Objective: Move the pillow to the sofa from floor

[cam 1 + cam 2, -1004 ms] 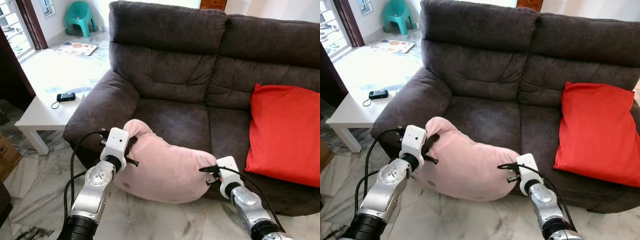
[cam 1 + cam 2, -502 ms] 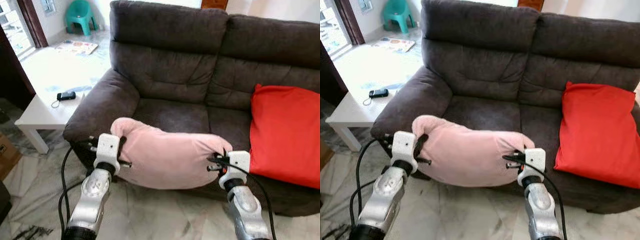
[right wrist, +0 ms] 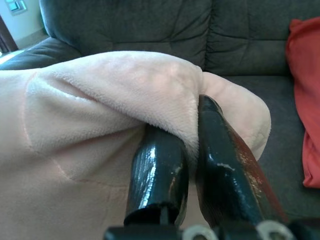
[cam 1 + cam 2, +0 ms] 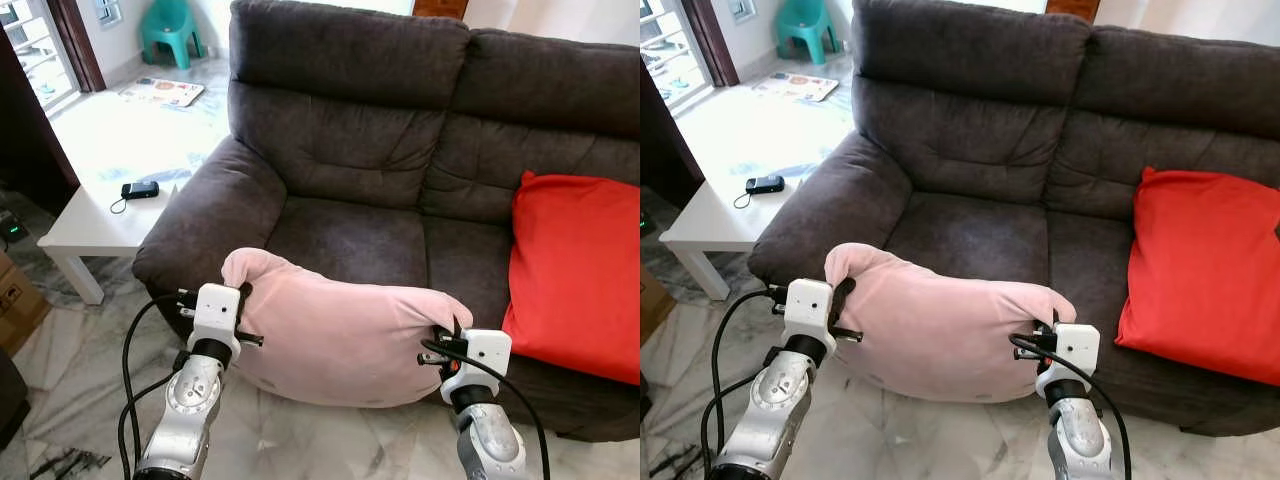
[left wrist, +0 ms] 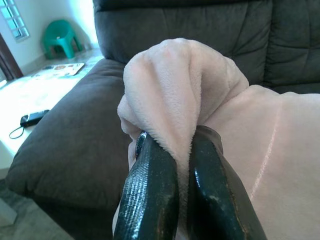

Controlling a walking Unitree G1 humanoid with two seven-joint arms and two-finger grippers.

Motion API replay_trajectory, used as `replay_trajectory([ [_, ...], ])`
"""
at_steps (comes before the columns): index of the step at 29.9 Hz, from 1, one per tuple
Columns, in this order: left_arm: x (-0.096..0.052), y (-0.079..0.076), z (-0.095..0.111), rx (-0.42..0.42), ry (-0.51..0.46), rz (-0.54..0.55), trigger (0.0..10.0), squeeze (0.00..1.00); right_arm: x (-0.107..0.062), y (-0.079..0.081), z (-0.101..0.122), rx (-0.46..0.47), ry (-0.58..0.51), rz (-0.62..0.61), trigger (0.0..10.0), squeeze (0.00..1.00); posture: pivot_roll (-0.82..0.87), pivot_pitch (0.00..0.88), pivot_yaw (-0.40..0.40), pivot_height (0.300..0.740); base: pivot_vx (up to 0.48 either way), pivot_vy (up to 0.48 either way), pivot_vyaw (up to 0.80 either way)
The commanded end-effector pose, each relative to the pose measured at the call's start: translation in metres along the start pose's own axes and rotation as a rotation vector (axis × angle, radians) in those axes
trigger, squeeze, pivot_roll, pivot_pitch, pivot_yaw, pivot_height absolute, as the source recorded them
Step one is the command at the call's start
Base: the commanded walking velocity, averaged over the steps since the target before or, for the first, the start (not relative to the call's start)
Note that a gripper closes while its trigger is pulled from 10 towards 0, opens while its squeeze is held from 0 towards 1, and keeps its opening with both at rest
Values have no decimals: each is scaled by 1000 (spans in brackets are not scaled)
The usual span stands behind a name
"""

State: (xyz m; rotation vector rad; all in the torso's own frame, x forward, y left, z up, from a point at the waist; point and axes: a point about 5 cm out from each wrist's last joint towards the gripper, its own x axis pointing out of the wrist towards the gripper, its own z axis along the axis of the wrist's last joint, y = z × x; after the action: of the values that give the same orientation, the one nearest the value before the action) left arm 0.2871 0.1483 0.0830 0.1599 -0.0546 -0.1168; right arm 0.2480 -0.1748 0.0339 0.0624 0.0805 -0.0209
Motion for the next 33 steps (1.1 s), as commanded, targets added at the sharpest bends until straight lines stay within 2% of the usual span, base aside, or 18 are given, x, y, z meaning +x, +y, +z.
replay_trajectory([
  [1, -1, 3, 1, 17, -25, 26, 10000, 0, 1, -9, 13, 15, -85, -55, 10000, 0, 51, 0, -66, 740, 0, 0, 0],
  [9, 3, 6, 0, 24, -29, 24, 10000, 0, 9, -5, 21, 21, -114, -64, 10000, 0, 48, 0, -58, 740, 0, 0, 0],
  [20, 11, 14, 12, 27, -75, 54, 10000, 0, 20, -2, 40, -2, -174, -38, 10000, 0, 56, 0, -59, 740, 0, 0, 0],
  [24, 15, 27, 28, 44, -138, 121, 10000, 0, 23, 0, 53, 1, -211, -19, 10000, 0, 73, 0, -76, 740, 0, 0, 0],
  [30, 13, 34, 37, 36, -161, 147, 10000, 0, 23, 2, 53, 0, -204, -11, 10000, 0, 80, 0, -84, 740, 0, 0, 0],
  [33, 12, 31, 34, 24, -140, 139, 10000, 0, 24, 0, 55, 2, -197, -17, 10000, 0, 74, 0, -83, 740, 0, 306, 0],
])
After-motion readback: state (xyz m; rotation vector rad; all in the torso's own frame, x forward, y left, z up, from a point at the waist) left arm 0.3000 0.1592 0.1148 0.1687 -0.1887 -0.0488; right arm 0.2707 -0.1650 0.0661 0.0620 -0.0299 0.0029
